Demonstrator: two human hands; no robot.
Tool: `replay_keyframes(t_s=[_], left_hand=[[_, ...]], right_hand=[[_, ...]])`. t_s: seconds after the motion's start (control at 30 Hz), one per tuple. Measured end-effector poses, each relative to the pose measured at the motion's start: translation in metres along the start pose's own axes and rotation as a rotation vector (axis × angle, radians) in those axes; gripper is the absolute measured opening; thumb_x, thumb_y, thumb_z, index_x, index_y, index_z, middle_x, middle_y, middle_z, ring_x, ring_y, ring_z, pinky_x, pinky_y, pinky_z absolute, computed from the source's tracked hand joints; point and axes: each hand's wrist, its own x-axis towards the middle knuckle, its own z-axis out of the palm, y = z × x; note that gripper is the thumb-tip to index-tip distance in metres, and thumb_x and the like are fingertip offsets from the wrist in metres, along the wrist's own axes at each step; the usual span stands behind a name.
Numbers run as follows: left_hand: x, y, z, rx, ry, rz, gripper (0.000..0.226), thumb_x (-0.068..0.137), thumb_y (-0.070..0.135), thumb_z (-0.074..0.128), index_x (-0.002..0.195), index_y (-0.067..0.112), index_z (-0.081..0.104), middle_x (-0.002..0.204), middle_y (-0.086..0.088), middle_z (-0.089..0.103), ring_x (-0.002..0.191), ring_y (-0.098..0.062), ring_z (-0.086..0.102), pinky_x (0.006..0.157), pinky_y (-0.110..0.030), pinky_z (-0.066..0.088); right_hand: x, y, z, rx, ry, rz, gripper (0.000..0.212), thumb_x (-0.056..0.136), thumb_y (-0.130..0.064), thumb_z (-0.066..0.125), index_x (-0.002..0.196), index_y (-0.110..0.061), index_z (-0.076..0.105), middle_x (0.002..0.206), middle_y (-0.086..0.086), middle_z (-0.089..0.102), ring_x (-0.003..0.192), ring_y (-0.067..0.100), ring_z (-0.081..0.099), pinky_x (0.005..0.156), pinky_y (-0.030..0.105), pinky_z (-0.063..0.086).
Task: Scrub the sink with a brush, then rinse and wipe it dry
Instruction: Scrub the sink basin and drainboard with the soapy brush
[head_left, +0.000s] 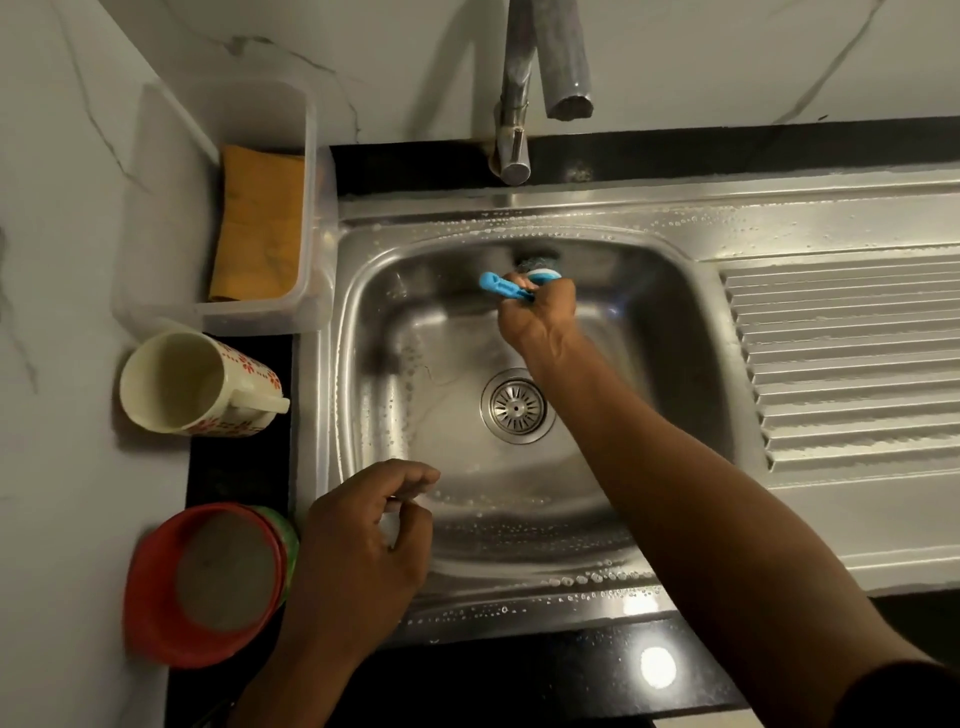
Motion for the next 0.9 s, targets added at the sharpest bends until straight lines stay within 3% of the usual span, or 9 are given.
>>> replay_keyframes(t_s=[0.13, 0.2, 0.33, 0.4, 0.5, 0.6, 0.8, 0.9], left_hand=[[-0.007, -0.001, -0.001, 0.015, -0.004, -0.017, 0.036, 0.088, -0.006, 0.066, 0.102, 0.025, 0.078, 0.103, 0.028, 0.073, 0.099, 0.006, 0.069, 0.087, -0.004, 0.048], [-0.01, -0.001, -0.002, 0.02, 0.001, -0.02, 0.037, 0.088, -0.005, 0.066, 0.102, 0.026, 0.078, 0.103, 0.028, 0.073, 0.1, 0.006, 0.069, 0.088, -0.005, 0.048], [-0.012, 0.0, -0.002, 0.027, 0.002, -0.03, 0.035, 0.089, -0.003, 0.066, 0.105, 0.027, 0.078, 0.104, 0.029, 0.073, 0.101, 0.007, 0.068, 0.089, -0.005, 0.048], [-0.015, 0.0, -0.001, 0.027, 0.0, -0.04, 0.035, 0.089, -0.001, 0.067, 0.105, 0.028, 0.077, 0.105, 0.03, 0.072, 0.102, 0.007, 0.068, 0.088, -0.005, 0.048], [-0.016, -0.001, 0.003, 0.017, 0.002, -0.065, 0.036, 0.089, 0.0, 0.067, 0.103, 0.033, 0.076, 0.105, 0.031, 0.072, 0.103, 0.008, 0.067, 0.086, -0.004, 0.048], [-0.016, -0.004, 0.001, -0.003, 0.047, -0.09, 0.037, 0.089, -0.002, 0.067, 0.1, 0.032, 0.076, 0.101, 0.03, 0.073, 0.101, 0.008, 0.068, 0.086, -0.004, 0.048], [-0.019, -0.007, -0.006, 0.006, 0.06, -0.074, 0.037, 0.087, -0.006, 0.066, 0.102, 0.026, 0.078, 0.101, 0.027, 0.074, 0.099, 0.005, 0.07, 0.087, -0.009, 0.051], [-0.021, -0.007, -0.005, -0.003, 0.063, -0.073, 0.037, 0.088, -0.005, 0.066, 0.103, 0.026, 0.078, 0.102, 0.025, 0.075, 0.1, 0.004, 0.071, 0.087, -0.009, 0.051]], right_hand=[[-0.004, 0.06, 0.013, -0.237, -0.04, 0.049, 0.035, 0.096, 0.003, 0.033, 0.067, -0.014, 0.041, 0.059, 0.002, 0.037, 0.049, 0.013, 0.035, 0.063, 0.026, 0.035], [-0.011, 0.087, 0.014, -0.254, -0.127, 0.151, 0.034, 0.099, 0.0, 0.031, 0.071, -0.012, 0.046, 0.056, 0.002, 0.042, 0.043, 0.011, 0.038, 0.06, 0.023, 0.038], [-0.022, 0.115, 0.002, -0.385, -0.226, 0.26, 0.025, 0.101, 0.0, 0.026, 0.097, -0.007, 0.05, 0.073, 0.005, 0.047, 0.038, 0.008, 0.039, 0.044, 0.021, 0.044], [-0.016, 0.115, -0.004, -0.466, -0.205, 0.272, 0.028, 0.101, 0.0, 0.026, 0.091, -0.007, 0.052, 0.063, 0.005, 0.048, 0.035, 0.008, 0.034, 0.047, 0.021, 0.041], [-0.002, 0.116, -0.012, -0.505, -0.143, 0.275, 0.029, 0.1, -0.004, 0.032, 0.078, -0.01, 0.049, 0.052, 0.004, 0.044, 0.045, 0.013, 0.029, 0.063, 0.028, 0.041], [0.004, 0.122, -0.017, -0.436, -0.146, 0.271, 0.032, 0.1, -0.004, 0.03, 0.072, -0.012, 0.042, 0.046, 0.002, 0.037, 0.039, 0.012, 0.032, 0.056, 0.028, 0.046], [0.015, 0.095, -0.012, -0.178, -0.189, 0.204, 0.035, 0.102, -0.005, 0.022, 0.074, -0.015, 0.04, 0.046, -0.001, 0.035, 0.032, 0.01, 0.036, 0.057, 0.018, 0.03], [0.017, 0.071, -0.011, -0.159, -0.161, 0.215, 0.037, 0.103, -0.007, 0.021, 0.071, -0.016, 0.037, 0.046, -0.001, 0.035, 0.033, 0.01, 0.035, 0.048, 0.018, 0.032]])
